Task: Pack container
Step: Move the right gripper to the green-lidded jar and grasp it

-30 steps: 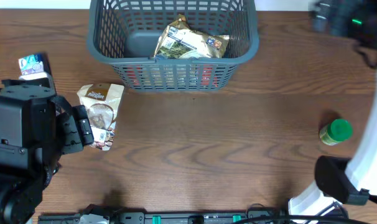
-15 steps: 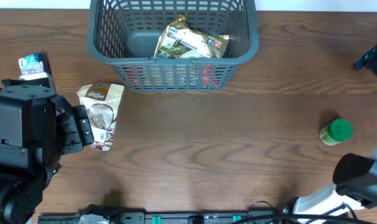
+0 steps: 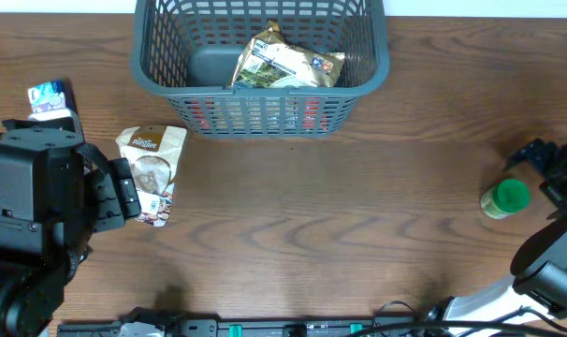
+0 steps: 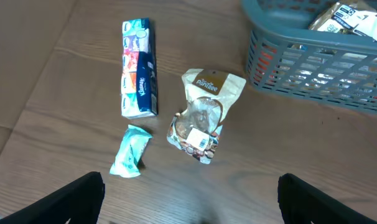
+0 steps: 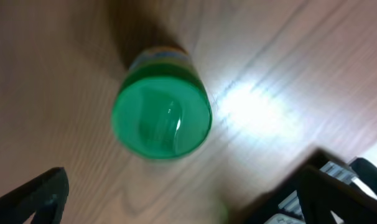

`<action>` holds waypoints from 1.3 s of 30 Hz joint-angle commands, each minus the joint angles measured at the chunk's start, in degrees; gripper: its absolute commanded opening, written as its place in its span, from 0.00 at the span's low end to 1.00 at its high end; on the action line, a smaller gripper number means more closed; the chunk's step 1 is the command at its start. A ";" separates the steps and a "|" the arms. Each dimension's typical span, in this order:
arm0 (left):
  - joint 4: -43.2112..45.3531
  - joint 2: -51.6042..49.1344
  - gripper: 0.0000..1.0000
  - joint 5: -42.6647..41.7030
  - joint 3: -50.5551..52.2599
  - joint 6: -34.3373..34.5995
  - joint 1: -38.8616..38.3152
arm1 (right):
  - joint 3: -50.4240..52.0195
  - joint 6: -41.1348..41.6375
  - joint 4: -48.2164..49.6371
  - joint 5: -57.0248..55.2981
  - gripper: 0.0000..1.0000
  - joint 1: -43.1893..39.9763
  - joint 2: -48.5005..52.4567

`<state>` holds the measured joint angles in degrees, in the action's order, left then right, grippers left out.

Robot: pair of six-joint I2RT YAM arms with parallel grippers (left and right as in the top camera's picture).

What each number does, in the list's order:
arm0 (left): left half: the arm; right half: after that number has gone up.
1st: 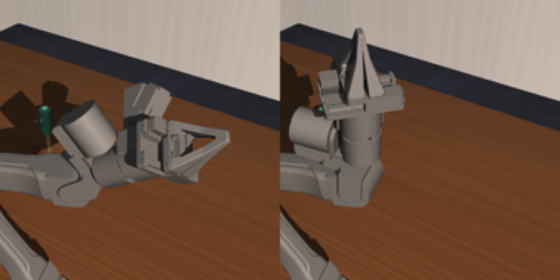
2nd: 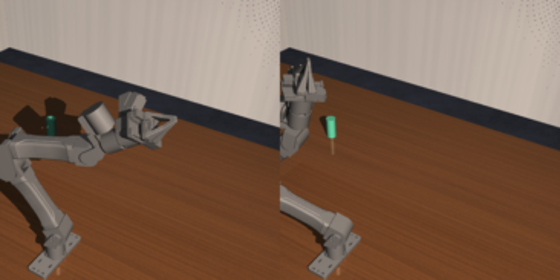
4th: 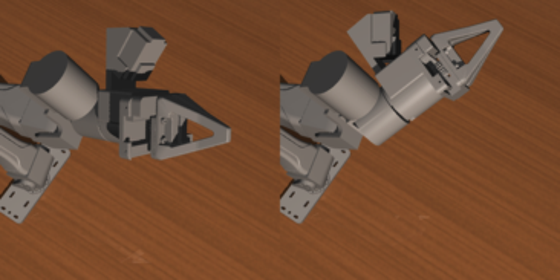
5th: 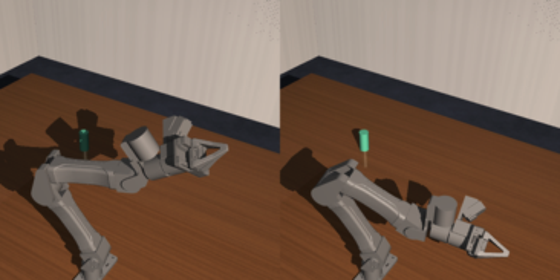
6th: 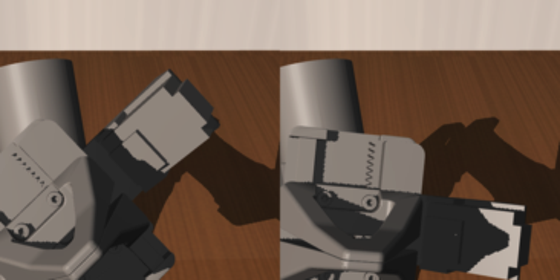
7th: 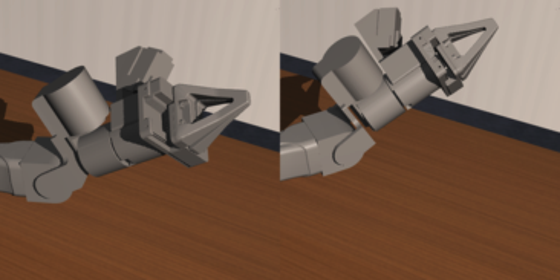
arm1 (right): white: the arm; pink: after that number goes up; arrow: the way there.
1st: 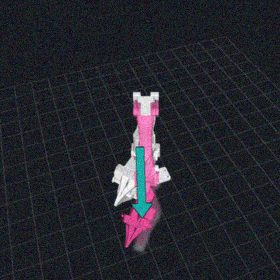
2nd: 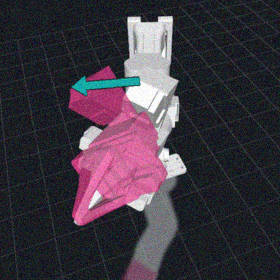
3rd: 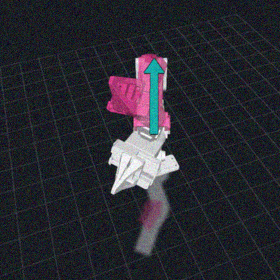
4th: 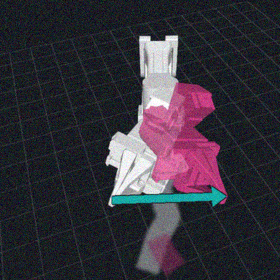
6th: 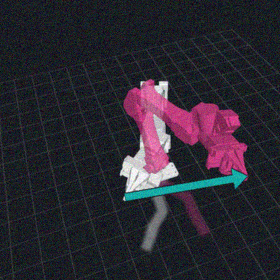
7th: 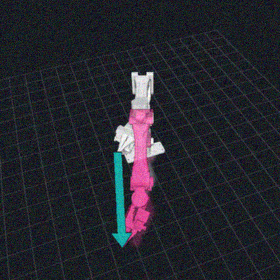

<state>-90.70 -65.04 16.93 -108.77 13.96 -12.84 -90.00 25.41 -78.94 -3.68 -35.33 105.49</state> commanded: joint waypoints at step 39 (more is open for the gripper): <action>-0.52 -0.07 0.89 0.68 -0.02 1.01 0.28 | 26.91 -9.86 34.60 4.17 0.59 0.55 -0.15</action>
<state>-91.11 -65.06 16.91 -108.77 13.98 -12.84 -63.77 15.79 -44.49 0.21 -35.35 105.36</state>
